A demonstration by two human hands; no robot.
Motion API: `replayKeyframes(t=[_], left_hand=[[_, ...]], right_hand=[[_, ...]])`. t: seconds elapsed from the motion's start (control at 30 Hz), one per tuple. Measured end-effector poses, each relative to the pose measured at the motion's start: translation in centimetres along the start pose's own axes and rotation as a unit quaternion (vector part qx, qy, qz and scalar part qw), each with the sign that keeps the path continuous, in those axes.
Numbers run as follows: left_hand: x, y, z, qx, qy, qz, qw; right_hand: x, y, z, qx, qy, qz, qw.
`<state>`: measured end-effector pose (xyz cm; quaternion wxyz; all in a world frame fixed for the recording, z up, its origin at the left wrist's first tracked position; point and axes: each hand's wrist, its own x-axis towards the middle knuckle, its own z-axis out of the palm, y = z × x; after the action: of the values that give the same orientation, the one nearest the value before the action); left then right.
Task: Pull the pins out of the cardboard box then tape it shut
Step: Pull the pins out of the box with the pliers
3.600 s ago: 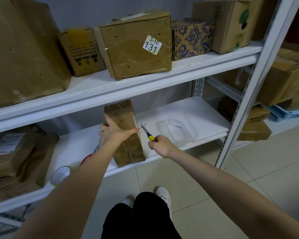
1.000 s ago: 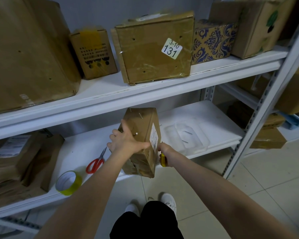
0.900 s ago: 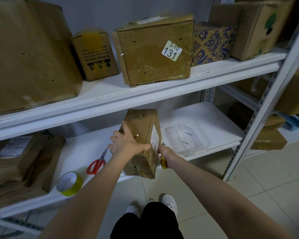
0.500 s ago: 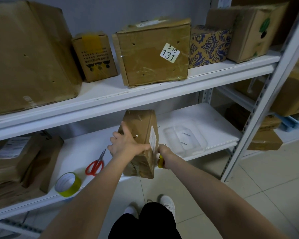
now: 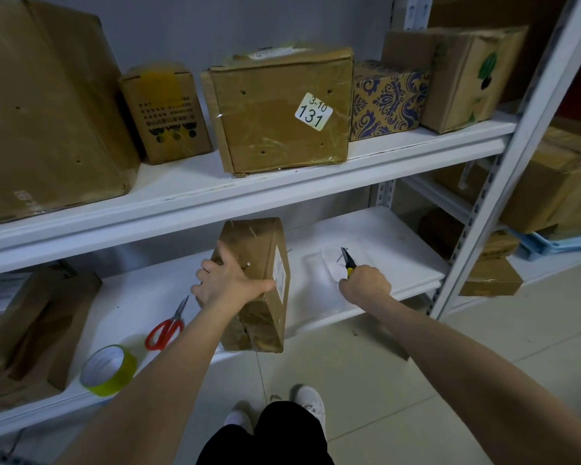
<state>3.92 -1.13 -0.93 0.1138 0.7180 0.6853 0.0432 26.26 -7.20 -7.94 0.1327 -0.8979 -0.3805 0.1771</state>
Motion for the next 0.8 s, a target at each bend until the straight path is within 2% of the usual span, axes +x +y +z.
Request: replayKeyframes(t=[0.17,0.33,0.4,0.5,0.63,0.8], left_hand=[[-0.1,0.0,0.0,0.002,-0.003,-0.002,1.000],[-0.2,-0.1,0.1,0.001,-0.005,-0.003,1.000],[-0.1,-0.1,0.1,0.000,-0.004,-0.004,1.000],[-0.1,-0.1,0.0,-0.004,0.001,-0.001,1.000],[-0.4,-0.1,0.0,-0.006,0.006,-0.003,1.000],[-0.4,0.0,-0.2,-0.009,0.007,-0.002,1.000]], right_hand=[[0.3,0.8,1.0,-0.068,-0.020,0.017,0.997],[-0.4,-0.5,1.7,-0.055,-0.014,0.010,0.998],[-0.6,-1.3,1.8,-0.035,-0.018,-0.026,0.999],[-1.1,-2.9,1.9,0.046,-0.096,-0.069,0.992],[-2.2,-4.9,2.2,0.134,-0.206,-0.050,0.968],[-2.4,-6.5,2.9,0.180,-0.221,-0.030,0.958]])
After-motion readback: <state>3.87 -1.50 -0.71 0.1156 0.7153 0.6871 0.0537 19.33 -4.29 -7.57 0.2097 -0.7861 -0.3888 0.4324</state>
